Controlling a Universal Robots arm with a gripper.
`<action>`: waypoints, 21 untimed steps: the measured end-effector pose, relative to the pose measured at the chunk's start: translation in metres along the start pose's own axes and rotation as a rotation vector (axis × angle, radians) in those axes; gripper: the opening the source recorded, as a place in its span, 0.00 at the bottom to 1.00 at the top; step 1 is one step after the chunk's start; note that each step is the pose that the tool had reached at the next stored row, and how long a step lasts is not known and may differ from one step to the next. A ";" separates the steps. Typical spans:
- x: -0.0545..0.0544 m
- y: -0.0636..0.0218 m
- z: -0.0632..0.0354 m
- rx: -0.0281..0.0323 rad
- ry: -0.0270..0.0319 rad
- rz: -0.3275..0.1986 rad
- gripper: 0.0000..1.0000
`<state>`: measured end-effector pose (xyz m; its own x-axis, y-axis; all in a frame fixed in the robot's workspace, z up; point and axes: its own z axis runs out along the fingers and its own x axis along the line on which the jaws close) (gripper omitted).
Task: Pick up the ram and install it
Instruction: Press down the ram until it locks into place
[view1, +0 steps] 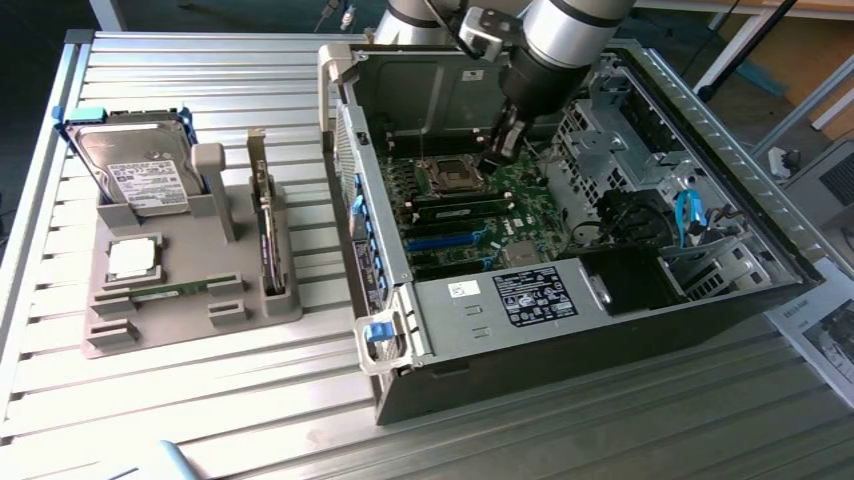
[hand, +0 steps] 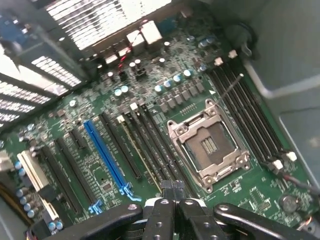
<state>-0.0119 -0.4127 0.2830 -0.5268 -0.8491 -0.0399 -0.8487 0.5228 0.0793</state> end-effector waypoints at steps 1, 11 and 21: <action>0.000 0.0000 0.0002 0.0009 -0.0019 0.025 0.10; 0.000 -0.0002 0.0027 0.0095 -0.0187 0.237 0.10; 0.000 -0.0002 0.0030 0.0187 -0.0374 0.470 0.10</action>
<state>-0.0119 -0.4128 0.2799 -0.8551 -0.5170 -0.0399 -0.5185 0.8514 0.0793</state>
